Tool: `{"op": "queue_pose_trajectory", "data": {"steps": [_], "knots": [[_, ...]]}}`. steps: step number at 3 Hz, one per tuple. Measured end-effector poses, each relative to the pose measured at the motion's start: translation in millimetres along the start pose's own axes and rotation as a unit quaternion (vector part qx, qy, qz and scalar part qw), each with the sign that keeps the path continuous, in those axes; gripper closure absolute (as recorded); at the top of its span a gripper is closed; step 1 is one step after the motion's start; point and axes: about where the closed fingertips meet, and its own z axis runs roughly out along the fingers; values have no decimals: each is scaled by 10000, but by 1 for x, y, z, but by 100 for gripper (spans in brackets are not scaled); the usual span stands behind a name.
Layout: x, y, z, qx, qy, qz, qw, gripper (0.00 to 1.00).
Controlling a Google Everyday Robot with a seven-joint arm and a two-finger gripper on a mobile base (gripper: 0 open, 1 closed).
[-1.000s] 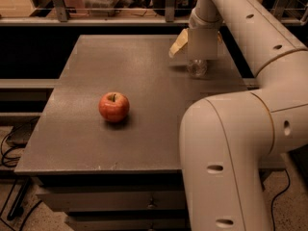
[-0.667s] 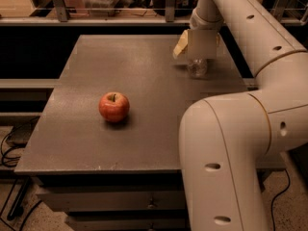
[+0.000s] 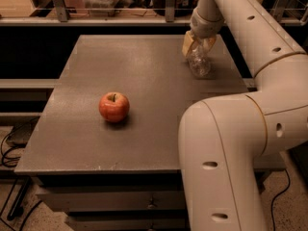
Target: Place water bottle upright
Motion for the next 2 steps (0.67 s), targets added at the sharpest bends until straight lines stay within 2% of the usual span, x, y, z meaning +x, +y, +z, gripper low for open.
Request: {"op": "queue_pose_trajectory", "data": {"steps": [1,2], "knots": [[-4,1,-11,-33,-136,-60,9999,88],[-11,10,-36,-207,-466,-379,9980,100]]}}
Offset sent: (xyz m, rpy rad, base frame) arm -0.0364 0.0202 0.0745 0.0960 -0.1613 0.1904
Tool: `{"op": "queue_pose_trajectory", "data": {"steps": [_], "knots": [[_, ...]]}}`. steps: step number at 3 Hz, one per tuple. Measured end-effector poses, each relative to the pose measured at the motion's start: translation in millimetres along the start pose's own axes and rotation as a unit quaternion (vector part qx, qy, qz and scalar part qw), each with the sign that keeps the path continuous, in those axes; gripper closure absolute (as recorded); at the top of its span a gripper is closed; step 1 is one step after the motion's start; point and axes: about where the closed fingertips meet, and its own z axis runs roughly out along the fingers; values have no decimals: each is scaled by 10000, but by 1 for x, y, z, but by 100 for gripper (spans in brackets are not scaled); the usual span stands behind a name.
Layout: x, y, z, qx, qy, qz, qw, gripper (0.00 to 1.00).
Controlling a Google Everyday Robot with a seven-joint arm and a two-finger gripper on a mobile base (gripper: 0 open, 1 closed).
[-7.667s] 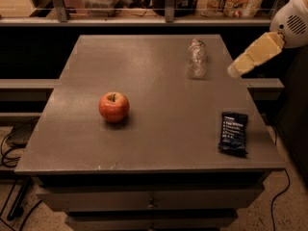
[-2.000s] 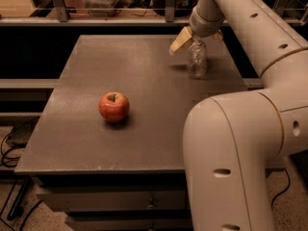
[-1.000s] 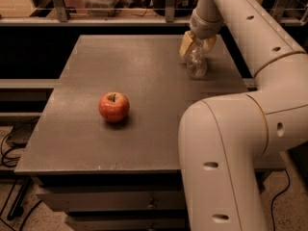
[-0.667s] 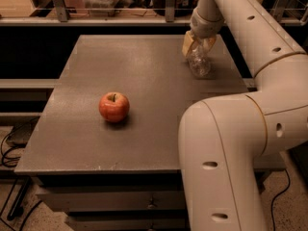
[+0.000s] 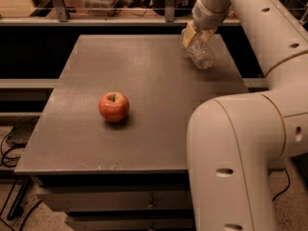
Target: Place water bottle upright
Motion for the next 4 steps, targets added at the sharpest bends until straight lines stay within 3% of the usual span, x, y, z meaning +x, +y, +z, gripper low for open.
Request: {"op": "queue_pose_trajectory", "data": {"steps": [1,2,3,4], "knots": [[-8,20,-30,-368,-475,-557,9966,100],[-10,47,-61,-785,-1007,-1271,9836,100],[-8,68,-85,-993,-1460,-1890,9660,100],[0,79,-106,-1076,-1999,-2297,9464,100]]}}
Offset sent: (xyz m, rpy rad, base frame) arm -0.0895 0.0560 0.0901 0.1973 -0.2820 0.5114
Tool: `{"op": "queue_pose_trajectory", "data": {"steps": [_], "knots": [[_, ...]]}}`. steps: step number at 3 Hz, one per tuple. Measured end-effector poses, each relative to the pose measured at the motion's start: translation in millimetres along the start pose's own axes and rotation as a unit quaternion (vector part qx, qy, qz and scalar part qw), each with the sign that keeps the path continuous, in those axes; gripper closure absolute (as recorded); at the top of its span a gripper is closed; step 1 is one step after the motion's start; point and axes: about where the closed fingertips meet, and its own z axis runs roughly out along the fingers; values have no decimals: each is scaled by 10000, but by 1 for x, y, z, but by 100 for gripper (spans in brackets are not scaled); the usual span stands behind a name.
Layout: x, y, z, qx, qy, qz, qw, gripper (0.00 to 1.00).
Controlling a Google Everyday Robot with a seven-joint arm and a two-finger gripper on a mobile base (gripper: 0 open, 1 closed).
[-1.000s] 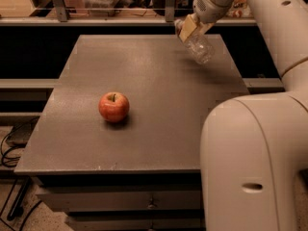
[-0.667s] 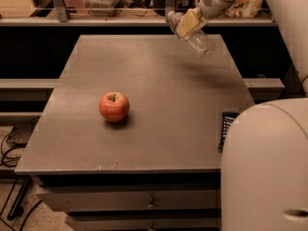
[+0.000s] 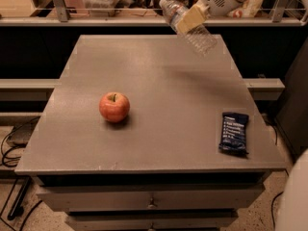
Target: Place water bottle upright
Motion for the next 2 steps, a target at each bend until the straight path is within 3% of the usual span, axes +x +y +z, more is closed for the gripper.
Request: {"op": "queue_pose_trajectory", "data": {"steps": [2], "knots": [[-2,7,8,-31,-33,-326,9995,100]]}}
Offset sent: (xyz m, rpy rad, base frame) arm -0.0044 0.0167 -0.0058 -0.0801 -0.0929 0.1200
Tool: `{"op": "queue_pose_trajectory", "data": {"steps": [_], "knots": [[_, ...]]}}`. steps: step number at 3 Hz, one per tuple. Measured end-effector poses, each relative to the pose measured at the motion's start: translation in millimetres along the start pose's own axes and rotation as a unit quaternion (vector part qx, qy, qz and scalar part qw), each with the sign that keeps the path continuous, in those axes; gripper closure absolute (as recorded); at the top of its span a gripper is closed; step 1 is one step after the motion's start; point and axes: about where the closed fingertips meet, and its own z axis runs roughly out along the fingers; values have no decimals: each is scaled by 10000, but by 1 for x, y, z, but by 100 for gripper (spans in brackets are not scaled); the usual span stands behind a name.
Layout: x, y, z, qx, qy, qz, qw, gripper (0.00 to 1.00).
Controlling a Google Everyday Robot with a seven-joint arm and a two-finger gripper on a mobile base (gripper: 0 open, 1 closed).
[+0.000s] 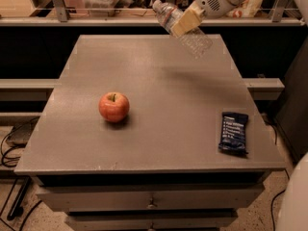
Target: Place water bottle upright
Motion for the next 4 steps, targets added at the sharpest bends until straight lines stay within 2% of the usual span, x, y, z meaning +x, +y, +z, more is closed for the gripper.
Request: {"op": "queue_pose_trajectory", "data": {"steps": [1,2,3,4], "knots": [[-2,7,3,-42,-178,-417,9990,100],[-4,14,1,-61,-443,-738,9963,100],[-5,15,-6,-71,-998,-1040,9895,100],[-4,14,-13,-141,-1596,-1132,9806,100]]}}
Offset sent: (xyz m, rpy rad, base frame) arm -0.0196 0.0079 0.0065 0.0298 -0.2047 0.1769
